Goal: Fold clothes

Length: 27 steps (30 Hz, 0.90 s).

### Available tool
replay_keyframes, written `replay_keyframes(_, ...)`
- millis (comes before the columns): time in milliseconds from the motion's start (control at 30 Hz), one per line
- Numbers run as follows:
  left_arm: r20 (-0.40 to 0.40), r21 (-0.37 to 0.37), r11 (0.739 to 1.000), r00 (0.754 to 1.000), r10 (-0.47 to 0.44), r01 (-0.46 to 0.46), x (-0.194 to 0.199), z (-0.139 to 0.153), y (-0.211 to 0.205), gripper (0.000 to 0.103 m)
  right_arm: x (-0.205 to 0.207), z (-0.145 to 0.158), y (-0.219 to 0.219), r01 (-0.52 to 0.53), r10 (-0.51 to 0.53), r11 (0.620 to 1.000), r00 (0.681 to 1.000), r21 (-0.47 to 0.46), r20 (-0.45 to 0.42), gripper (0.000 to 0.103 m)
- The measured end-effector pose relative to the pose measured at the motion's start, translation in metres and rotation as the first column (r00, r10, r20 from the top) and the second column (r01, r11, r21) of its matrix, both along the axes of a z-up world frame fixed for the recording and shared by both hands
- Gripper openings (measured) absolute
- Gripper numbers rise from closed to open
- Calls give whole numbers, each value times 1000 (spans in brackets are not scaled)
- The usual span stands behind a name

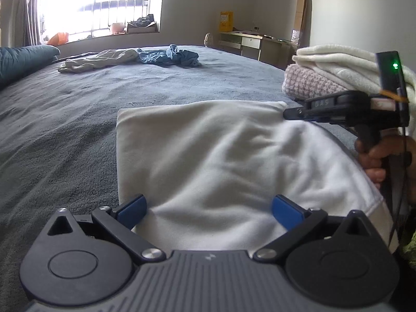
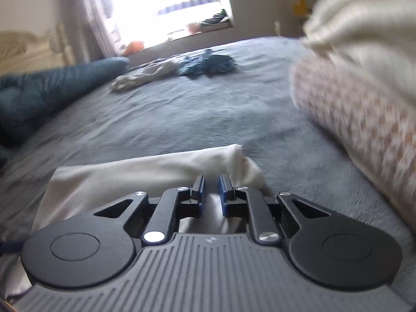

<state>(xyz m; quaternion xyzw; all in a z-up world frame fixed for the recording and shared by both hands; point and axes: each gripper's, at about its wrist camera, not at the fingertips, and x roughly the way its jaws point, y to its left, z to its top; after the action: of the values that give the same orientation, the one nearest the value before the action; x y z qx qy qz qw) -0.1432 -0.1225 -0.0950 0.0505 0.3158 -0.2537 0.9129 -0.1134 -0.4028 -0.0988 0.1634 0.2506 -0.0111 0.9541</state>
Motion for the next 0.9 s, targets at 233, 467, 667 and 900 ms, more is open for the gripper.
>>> replay_keyframes(233,-1,9,1000,1000,2,-2,1,2,-2,103,-10,6,-20,36,-41,995,998,97,49,48)
replay_keyframes(467,76,-33,996,994,-75,78,13,49,-12,102,-39,16,-23,68,-74,996,991,53,116,48)
replay_keyframes(667,5,-69,974,976,-217,217,66,67,-85,102,-65,4,-31,-109,84,969,989,223,121,52)
replay_keyframes(900,-146,-28,943,932,-331,330,125,57,-162,92,-62,-2,-26,-210,178,945,974,251,143,52)
